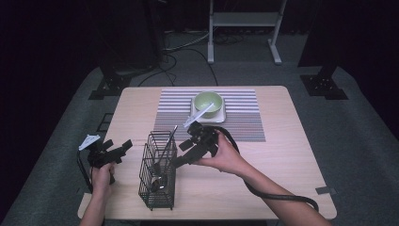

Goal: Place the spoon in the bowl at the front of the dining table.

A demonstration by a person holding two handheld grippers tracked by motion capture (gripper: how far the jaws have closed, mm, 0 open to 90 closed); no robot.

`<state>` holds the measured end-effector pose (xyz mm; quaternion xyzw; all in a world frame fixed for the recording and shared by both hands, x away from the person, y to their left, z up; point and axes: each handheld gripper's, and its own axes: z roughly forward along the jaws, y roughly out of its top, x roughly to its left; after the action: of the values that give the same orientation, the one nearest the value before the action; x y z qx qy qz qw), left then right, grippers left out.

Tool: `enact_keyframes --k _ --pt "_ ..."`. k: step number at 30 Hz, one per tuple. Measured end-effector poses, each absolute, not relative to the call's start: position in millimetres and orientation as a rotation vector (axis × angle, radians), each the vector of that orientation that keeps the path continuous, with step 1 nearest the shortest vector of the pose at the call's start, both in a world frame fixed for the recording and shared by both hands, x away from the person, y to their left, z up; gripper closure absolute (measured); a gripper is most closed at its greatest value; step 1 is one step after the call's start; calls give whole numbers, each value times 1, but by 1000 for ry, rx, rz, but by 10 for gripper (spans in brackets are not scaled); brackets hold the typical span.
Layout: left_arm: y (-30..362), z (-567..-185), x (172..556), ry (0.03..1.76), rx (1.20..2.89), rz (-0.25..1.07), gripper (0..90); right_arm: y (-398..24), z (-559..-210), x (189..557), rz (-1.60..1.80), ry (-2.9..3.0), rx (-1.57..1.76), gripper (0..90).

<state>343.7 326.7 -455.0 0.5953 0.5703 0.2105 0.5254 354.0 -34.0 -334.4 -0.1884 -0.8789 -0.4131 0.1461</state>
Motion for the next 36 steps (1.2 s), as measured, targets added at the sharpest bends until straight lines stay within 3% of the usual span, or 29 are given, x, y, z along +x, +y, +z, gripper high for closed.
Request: enact_keyframes --k 13,36 --pt "328 -454 343 1365 1417 504 0 -23 -334 358 -1157 -2526 -560 239" --pt "328 -454 343 1365 1416 505 0 -24 -335 362 -1119 -2519 -585 681"
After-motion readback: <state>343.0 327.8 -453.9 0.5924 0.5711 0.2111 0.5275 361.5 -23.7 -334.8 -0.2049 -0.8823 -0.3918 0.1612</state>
